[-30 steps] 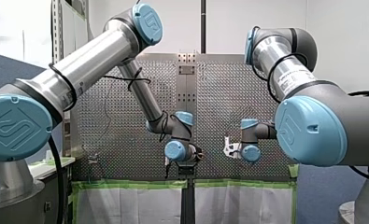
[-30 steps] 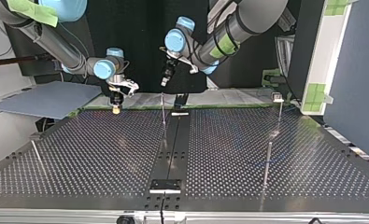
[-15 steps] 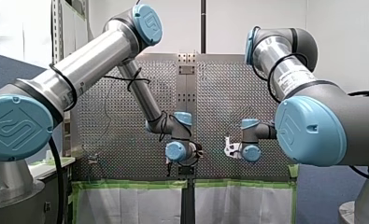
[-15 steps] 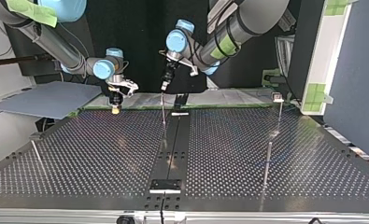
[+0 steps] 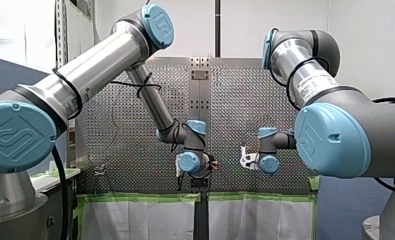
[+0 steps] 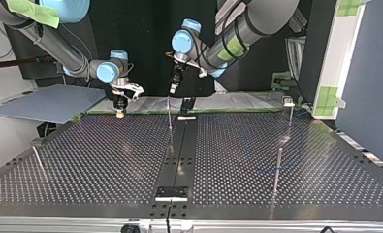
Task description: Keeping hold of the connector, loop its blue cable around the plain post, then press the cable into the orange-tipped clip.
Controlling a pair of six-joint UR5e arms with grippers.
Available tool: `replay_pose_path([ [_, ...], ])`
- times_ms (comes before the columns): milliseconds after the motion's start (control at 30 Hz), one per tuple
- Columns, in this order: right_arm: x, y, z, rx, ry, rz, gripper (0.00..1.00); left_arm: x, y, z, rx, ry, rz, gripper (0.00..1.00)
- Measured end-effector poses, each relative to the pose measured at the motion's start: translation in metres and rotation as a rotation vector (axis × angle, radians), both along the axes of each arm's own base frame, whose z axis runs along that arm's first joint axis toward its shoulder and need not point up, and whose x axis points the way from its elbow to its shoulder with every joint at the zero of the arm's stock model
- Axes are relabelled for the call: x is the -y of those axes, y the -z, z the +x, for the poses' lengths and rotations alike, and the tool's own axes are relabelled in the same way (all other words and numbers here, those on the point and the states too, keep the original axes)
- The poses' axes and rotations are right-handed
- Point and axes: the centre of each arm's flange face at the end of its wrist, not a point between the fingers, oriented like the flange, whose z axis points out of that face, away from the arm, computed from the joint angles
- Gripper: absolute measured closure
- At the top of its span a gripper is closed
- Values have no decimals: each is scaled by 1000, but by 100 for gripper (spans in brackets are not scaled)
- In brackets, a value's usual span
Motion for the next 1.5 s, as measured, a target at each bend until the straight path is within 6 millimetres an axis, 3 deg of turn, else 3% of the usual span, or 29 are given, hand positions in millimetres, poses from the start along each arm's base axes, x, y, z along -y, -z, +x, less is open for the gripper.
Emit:
replay_pose_path([
  [167,0,0,0,1,0,2,100,3,-5,11,9,-8,-32,0],
  [433,0,0,0,6,-1,2,100,19,2,25,-2,4,-29,0],
  [633,0,0,0,7,-1,2,100,17,2,32,-3,-5,-29,0],
  [967,0,0,-1,8,-1,1,100,9,25,26,-39,-14,25,0],
  [1500,0,0,-1,9,-1,2,100,9,26,29,-30,-6,21,0],
])
